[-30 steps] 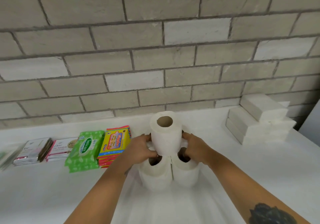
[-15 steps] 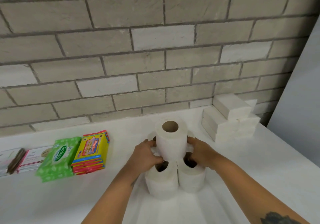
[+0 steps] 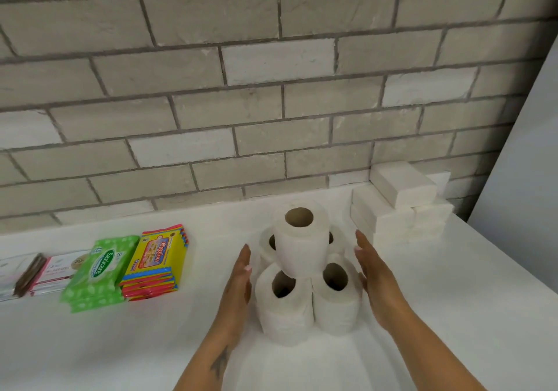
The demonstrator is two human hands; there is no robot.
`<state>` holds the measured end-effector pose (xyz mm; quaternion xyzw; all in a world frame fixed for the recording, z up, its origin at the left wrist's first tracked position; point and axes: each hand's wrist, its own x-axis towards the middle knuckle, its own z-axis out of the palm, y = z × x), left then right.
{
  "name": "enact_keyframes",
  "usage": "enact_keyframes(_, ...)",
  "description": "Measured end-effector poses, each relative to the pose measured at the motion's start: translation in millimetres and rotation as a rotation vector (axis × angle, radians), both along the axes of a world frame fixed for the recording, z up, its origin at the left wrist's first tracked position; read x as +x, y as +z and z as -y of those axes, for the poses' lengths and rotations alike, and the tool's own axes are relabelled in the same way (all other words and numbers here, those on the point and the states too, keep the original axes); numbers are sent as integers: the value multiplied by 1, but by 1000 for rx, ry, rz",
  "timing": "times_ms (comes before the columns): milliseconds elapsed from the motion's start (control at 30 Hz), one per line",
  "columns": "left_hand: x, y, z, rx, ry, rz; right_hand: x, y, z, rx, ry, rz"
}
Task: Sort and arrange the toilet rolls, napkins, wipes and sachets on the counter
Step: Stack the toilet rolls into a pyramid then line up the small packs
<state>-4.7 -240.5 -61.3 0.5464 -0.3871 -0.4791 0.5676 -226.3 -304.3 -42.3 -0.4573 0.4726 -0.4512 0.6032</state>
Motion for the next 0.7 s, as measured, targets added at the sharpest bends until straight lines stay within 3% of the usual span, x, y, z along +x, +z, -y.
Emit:
enact_keyframes(67,-9,-12,-6,-13,46,-109,2,-9,-5,47,5,183)
enact_keyframes(133,-18,-20,-6,-22,28,-126,5,-14,-7,35,70,243)
enact_keyframes(267,-27,-25,2,-70,16,21,9,-23,-1,-52,163,147)
enact_keyframes(433,-33,-27,21,-103,29,54,6,-31,21,5,159,140)
enact_keyframes(700,-41,-30,66,-116,40,19,-1,-26,64,-113,202,134)
